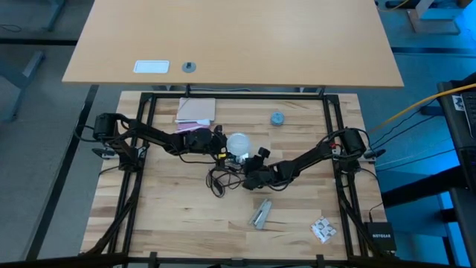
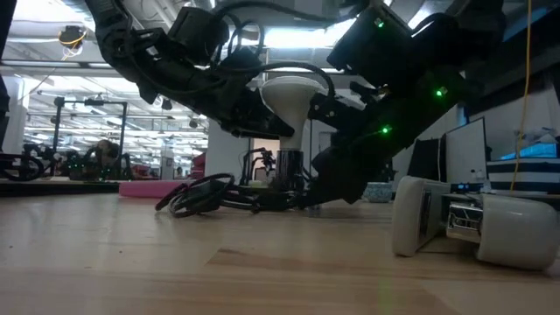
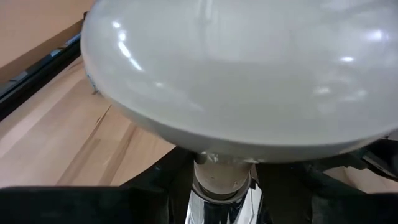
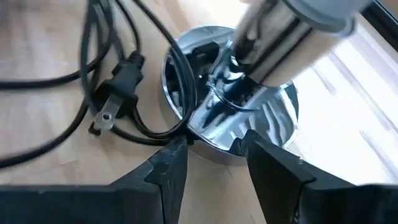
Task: Screw lightbulb
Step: Insert light bulb into the lamp
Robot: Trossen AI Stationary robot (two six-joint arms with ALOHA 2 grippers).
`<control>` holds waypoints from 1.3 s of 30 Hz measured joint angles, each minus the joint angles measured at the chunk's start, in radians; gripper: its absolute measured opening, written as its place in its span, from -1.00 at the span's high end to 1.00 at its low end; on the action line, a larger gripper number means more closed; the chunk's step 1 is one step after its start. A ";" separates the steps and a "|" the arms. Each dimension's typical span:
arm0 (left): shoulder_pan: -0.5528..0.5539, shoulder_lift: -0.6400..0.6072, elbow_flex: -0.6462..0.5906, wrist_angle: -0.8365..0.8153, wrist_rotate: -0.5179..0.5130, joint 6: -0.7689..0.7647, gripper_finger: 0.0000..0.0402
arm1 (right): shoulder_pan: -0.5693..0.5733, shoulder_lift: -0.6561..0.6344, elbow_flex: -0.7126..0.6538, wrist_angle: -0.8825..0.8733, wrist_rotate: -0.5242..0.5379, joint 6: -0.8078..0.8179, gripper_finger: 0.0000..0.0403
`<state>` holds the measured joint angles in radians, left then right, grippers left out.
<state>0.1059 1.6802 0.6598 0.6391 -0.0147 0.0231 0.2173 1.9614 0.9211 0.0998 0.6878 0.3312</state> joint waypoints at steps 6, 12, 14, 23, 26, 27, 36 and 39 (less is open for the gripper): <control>0.000 0.000 0.000 -0.002 0.001 0.000 0.24 | -0.001 0.002 -0.005 -0.046 0.054 0.068 0.18; 0.000 0.000 0.000 -0.002 0.008 0.000 0.24 | -0.031 0.004 -0.005 -0.054 0.087 0.110 0.18; 0.000 0.000 0.000 -0.001 0.007 0.000 0.24 | -0.048 0.004 -0.005 -0.052 0.087 0.110 0.18; -0.002 -0.001 0.000 -0.002 0.013 -0.009 0.24 | -0.077 -0.007 -0.005 -0.055 0.037 0.049 0.18; -0.002 0.000 0.000 -0.002 0.019 -0.011 0.24 | -0.076 -0.026 -0.005 -0.071 -0.011 0.030 0.18; -0.003 -0.001 0.000 -0.002 0.020 -0.011 0.24 | -0.076 -0.037 -0.005 -0.083 -0.030 0.030 0.18; -0.003 0.000 0.000 -0.003 0.022 -0.011 0.24 | -0.074 -0.151 -0.005 -0.204 -0.112 0.027 0.18; -0.003 0.000 0.000 -0.003 0.018 -0.012 0.24 | -0.060 -0.192 -0.005 -0.208 -0.113 -0.002 0.18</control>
<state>0.1028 1.6802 0.6598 0.6358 0.0030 0.0113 0.1572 1.7692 0.9161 -0.1085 0.5746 0.3290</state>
